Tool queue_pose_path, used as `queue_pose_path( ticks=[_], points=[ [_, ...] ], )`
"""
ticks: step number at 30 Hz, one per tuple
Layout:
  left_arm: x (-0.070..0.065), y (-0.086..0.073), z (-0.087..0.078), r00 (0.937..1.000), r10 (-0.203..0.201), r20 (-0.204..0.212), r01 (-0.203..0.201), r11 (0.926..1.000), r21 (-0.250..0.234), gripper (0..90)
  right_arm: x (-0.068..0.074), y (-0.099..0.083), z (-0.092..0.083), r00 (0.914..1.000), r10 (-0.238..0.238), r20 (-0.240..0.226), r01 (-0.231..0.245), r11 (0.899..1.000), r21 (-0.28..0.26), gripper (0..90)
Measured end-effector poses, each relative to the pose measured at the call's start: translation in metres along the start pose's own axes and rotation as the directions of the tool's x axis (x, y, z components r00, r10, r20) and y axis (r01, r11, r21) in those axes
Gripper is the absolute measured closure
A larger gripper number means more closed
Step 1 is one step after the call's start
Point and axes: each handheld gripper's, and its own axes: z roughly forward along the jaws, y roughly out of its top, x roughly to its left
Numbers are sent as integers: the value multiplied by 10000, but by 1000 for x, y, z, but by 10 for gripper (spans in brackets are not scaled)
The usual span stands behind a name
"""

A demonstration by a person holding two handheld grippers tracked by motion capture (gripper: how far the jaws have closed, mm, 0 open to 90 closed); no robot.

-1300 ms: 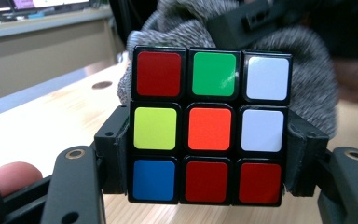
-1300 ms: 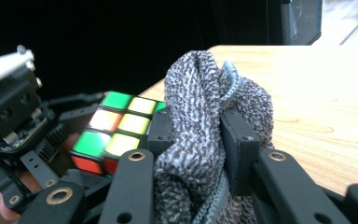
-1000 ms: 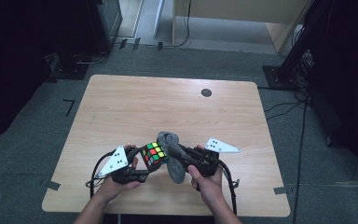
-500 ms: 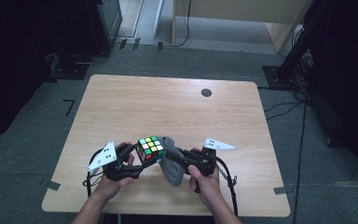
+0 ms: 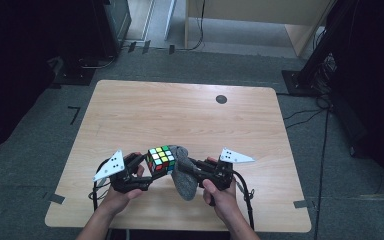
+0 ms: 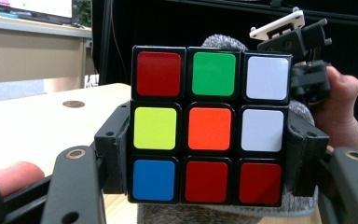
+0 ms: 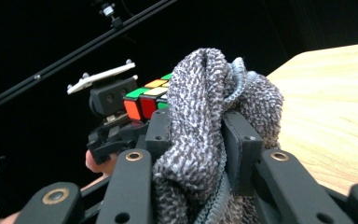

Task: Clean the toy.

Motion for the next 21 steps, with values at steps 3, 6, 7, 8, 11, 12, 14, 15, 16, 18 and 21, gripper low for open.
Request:
queue_pose_path(
  ticks=[3,6,7,8,11,12,14,15,16,18,21],
  points=[
    [2,1,-2,9999,-122,-57,121,9999,-65,333,-3,-5,5,9999,106,-121,-101,9991,404,662],
    [5,2,-4,9993,-323,-176,319,9993,-184,332,-3,-9,11,9998,47,-211,-28,9958,914,659],
    [5,2,-5,9992,-330,-234,325,9993,-178,333,-3,-10,12,9999,-65,-160,81,9947,1023,660],
    [6,2,-5,9990,-342,-289,338,9993,-162,333,-2,-10,12,9997,-207,-108,217,9948,1000,663],
    [5,1,-4,9988,-268,-401,266,9996,-44,333,3,-5,7,9988,-492,61,488,9973,549,668],
    [5,1,-3,9989,-273,-381,274,9996,-4,333,4,-4,5,9986,-517,47,515,9980,358,667],
    [5,1,-2,9990,-271,-365,272,9996,32,332,5,-3,5,9987,-514,58,512,9983,292,666],
    [5,1,-2,9989,-265,-376,267,9996,48,333,4,-4,6,9987,-504,45,502,9980,377,666],
    [5,1,-3,9987,-316,-398,318,9995,47,332,4,-5,7,9987,-515,25,513,9973,523,666],
    [7,2,-4,9981,-422,-443,421,9991,-46,333,3,-8,11,9981,-622,-41,623,9941,892,664],
    [11,3,-6,9949,-626,-795,623,9980,-70,332,1,-9,12,9955,-912,250,877,9892,1174,659]
  ],
)
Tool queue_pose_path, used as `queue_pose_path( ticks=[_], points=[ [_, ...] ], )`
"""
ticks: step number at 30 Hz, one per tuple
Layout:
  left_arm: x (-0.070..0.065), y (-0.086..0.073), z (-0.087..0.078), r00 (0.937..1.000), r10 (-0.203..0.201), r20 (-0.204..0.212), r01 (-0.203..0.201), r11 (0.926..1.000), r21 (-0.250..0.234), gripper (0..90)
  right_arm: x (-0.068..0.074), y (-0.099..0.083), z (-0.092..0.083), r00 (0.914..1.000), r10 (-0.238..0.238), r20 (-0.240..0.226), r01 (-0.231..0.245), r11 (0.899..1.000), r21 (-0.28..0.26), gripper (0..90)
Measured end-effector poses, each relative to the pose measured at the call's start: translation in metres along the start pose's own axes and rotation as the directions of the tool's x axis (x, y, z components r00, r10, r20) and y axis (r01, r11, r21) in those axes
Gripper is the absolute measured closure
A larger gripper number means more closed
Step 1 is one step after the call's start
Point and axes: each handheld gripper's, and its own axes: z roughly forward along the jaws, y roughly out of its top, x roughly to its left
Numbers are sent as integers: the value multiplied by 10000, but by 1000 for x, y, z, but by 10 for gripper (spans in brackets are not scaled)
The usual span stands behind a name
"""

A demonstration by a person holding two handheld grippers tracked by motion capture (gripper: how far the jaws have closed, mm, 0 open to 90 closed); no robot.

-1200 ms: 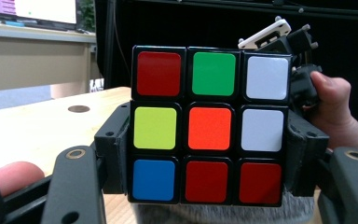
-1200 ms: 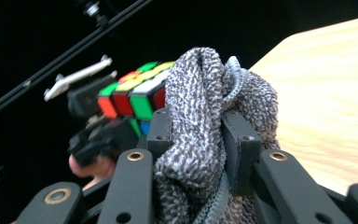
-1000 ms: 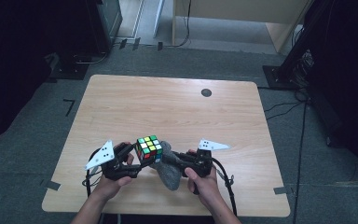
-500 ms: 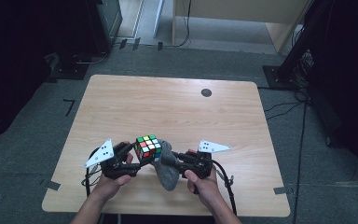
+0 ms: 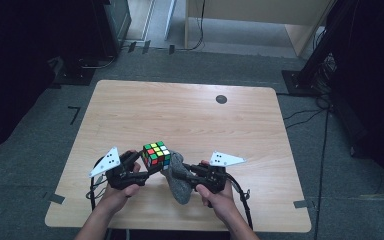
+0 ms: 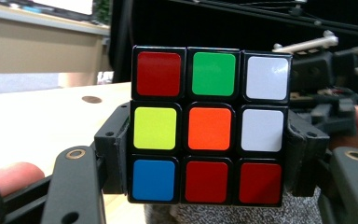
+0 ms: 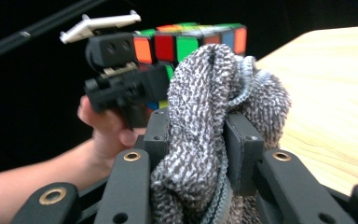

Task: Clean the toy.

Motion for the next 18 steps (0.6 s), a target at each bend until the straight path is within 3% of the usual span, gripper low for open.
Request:
queue_pose_path(
  ticks=[1,4,6,9,12,14,16,18],
  points=[
    [1,0,0,9998,-72,-192,73,10000,63,333,-1,0,0,9999,-14,129,14,10000,9,654],
    [5,-1,2,9961,-238,-847,267,9991,328,332,-4,-1,-3,9924,-345,1180,346,9994,13,568],
    [6,-2,3,9915,-332,-1257,394,9981,471,332,-6,0,-4,9769,-652,2037,677,9977,-56,471],
    [6,-2,5,9814,-282,-1901,406,9973,618,332,-5,2,-8,9542,-859,2866,1011,9941,-385,399],
    [-2,-3,7,9723,611,-2257,-435,9957,819,332,-2,5,-10,9551,-703,2877,947,9929,-717,378],
    [-11,-6,11,9523,1914,-2376,-1634,9776,1326,332,0,7,-11,9601,-442,2761,738,9925,-979,375],
    [-18,-10,16,9369,2675,-2252,-2326,9577,1697,331,1,8,-12,9663,-132,2570,445,9922,-1165,361],
    [-24,-13,20,9247,3143,-2147,-2768,9424,1876,331,3,10,-12,9709,207,2384,117,9909,-1338,322]
  ],
)
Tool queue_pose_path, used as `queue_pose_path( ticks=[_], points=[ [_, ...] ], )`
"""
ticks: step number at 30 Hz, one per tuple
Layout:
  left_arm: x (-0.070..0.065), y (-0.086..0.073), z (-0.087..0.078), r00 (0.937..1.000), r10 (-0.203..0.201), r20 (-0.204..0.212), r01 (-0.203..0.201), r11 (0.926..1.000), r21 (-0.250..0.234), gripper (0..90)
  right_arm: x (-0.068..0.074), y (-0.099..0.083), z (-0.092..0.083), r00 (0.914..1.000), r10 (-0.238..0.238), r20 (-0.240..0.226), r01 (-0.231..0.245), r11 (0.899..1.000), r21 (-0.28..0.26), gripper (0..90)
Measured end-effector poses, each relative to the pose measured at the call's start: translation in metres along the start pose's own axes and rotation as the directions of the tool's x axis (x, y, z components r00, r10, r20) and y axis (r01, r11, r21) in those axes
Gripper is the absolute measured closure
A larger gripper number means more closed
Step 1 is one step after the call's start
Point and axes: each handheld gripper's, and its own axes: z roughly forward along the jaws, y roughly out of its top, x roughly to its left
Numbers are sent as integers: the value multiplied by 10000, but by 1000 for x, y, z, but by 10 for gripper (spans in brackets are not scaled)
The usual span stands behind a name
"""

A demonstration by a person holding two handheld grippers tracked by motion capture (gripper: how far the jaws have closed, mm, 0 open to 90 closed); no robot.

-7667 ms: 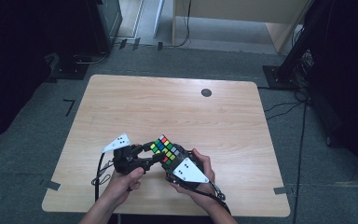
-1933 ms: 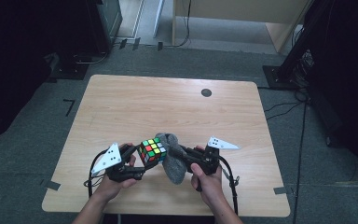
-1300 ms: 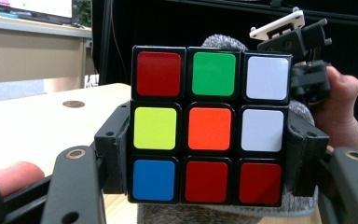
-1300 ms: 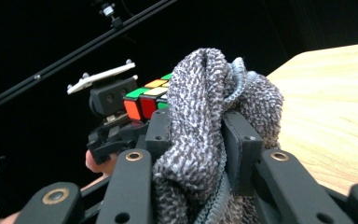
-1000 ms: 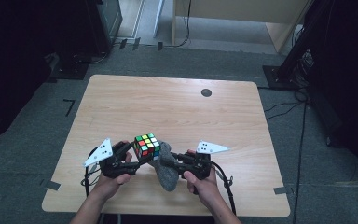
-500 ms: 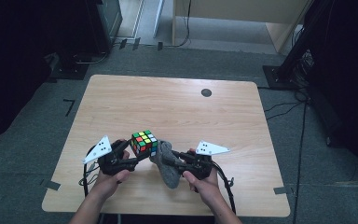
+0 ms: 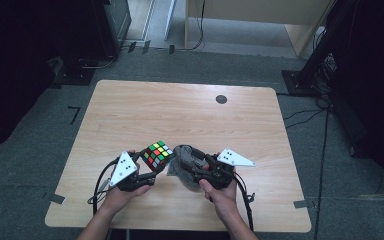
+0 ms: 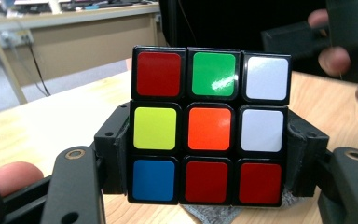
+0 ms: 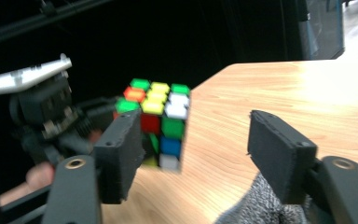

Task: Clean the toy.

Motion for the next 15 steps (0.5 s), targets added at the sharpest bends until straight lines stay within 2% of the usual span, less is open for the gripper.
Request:
queue_pose_path(
  ticks=[2,5,8,12,15],
  points=[
    [-10,-2,4,9976,691,16,-691,9976,33,331,4,2,1,9997,231,-107,-229,9997,130,289],
    [-22,-5,8,9859,1672,-12,-1672,9859,108,331,10,1,4,9994,288,-203,-279,9987,423,255],
    [-31,-6,10,9765,2154,-48,-2154,9765,62,331,15,-1,10,9998,191,-92,-182,9959,885,221],
    [-36,-6,10,9694,2453,-112,-2454,9694,-78,331,21,-7,18,9996,-71,289,28,9891,1470,205],
    [-40,-6,10,9607,2772,-164,-2774,9607,-120,331,22,-10,21,9995,-42,309,-10,9863,1651,213]
  ],
)
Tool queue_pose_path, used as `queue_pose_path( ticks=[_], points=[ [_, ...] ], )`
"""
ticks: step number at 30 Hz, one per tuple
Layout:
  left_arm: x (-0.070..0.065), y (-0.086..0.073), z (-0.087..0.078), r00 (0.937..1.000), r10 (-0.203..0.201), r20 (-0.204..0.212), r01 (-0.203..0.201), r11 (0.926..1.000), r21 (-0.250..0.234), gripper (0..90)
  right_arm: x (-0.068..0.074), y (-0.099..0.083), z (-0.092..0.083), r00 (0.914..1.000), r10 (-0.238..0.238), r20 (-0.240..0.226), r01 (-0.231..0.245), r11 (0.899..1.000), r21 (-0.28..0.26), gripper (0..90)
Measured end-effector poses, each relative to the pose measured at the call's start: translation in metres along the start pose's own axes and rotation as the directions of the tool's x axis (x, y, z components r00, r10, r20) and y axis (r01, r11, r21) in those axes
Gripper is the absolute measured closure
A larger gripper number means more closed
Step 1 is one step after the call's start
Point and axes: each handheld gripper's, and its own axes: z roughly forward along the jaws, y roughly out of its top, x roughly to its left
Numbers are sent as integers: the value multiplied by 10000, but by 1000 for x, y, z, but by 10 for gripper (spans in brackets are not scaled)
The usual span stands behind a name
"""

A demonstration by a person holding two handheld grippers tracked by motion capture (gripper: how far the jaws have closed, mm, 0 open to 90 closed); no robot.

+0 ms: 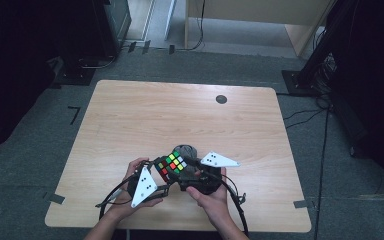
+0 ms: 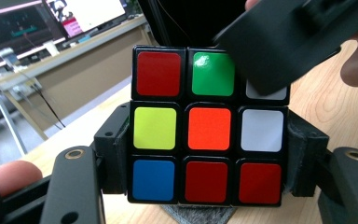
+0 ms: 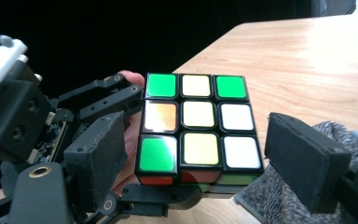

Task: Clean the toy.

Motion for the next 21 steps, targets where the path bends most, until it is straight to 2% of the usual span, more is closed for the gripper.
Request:
queue_pose_path(
  ticks=[2,5,8,10,13,15,18,20,21],
  points=[
    [-4,0,0,9996,288,9,-288,9996,-56,331,1,-1,2,10000,-27,90,26,9999,146,238],
    [-8,0,2,9983,590,-22,-590,9983,-27,330,2,-3,3,9997,-14,236,6,9995,314,328],
    [-9,0,3,9982,604,-7,-604,9981,87,329,4,-4,3,9989,-12,464,-4,9995,331,340],
    [-10,0,5,9973,721,-120,-718,9972,219,320,8,-5,4,9961,-263,848,231,9990,377,341],
    [-14,1,6,9946,1014,-217,-1007,9944,321,300,16,-7,7,9848,-889,1494,799,9946,656,343],
    [-15,3,6,9947,1014,-195,-1008,9945,299,289,20,-9,10,9774,-1131,1784,976,9908,934,343],
    [-14,3,6,9952,975,-108,-970,9945,389,299,22,-11,12,9704,-1345,2005,1150,9877,1059,342],
    [-13,3,4,9957,929,-60,-927,9952,315,309,23,-11,13,9693,-1426,2004,1221,9863,1112,342],
    [-12,3,3,9963,856,-50,-855,9960,256,317,23,-11,13,9725,-1367,1885,1177,9871,1086,342]
  ],
)
